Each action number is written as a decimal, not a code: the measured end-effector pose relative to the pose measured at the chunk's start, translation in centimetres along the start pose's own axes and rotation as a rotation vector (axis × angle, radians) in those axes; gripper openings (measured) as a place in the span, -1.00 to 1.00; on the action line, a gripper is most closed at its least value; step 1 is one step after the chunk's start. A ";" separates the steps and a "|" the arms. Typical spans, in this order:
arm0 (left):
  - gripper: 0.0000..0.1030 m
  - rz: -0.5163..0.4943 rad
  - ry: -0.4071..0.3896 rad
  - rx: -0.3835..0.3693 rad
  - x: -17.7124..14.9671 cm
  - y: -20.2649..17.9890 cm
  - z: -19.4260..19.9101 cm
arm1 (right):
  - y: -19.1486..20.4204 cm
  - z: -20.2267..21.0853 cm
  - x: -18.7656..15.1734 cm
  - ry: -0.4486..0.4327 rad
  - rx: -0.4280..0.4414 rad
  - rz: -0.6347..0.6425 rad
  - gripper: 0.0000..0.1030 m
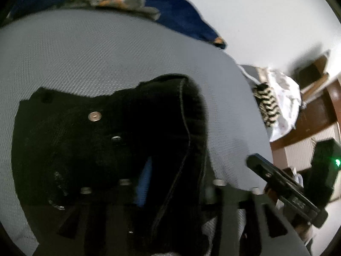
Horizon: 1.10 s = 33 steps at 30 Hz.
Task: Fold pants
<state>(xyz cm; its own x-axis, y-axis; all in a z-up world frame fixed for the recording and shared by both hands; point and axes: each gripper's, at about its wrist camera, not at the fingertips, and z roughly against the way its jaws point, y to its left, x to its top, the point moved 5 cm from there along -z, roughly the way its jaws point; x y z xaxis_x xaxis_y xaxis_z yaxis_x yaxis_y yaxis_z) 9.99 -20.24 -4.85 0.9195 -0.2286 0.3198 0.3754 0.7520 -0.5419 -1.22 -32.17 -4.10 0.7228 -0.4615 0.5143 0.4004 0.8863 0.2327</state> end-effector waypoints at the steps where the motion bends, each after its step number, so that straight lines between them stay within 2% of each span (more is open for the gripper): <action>1: 0.42 -0.011 -0.022 -0.016 0.1 -0.4 0.5 | 0.1 0.0 0.0 -0.001 -0.006 0.006 0.12; 3: 0.50 -0.043 -0.074 -0.025 0.5 -1.2 1.6 | 0.2 -0.1 0.0 0.003 -0.004 0.010 0.12; 5: 0.50 -0.063 -0.076 -0.014 0.6 -1.6 2.3 | 0.4 -0.1 -0.1 0.001 -0.007 0.018 0.12; 9: 0.50 -0.030 -0.095 0.011 0.6 -0.5 4.0 | 0.8 -0.3 -0.3 0.006 -0.005 0.033 0.12; 14: 0.50 -0.009 -0.137 0.158 -0.2 4.2 6.5 | 1.6 -0.7 -0.6 0.019 0.032 0.049 0.12; 20: 0.50 0.049 -0.156 0.335 -1.3 11.4 11.0 | 3.1 -1.3 -1.4 0.062 0.189 0.042 0.12; 21: 0.50 0.055 -0.164 0.382 -1.6 12.7 11.9 | 3.3 -1.5 -1.6 0.070 0.212 0.035 0.12; 25: 0.50 0.049 -0.183 0.458 -2.7 15.7 13.4 | 3.7 -2.7 -2.1 0.119 0.287 -0.005 0.12; 29: 0.50 0.065 -0.189 0.452 -3.6 17.2 13.5 | 3.9 -4.5 -2.1 0.174 0.323 -0.018 0.12; 33: 0.50 0.104 -0.174 0.413 -3.9 18.1 12.7 | 4.2 -6.2 -1.6 0.212 0.348 0.009 0.13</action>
<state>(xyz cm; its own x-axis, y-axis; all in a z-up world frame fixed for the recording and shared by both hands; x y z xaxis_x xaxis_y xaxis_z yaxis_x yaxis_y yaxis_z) 11.75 2.12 -6.02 0.9032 -0.0583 0.4252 0.1721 0.9568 -0.2343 2.84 -27.97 -9.06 0.8400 -0.4191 0.3445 0.2053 0.8333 0.5132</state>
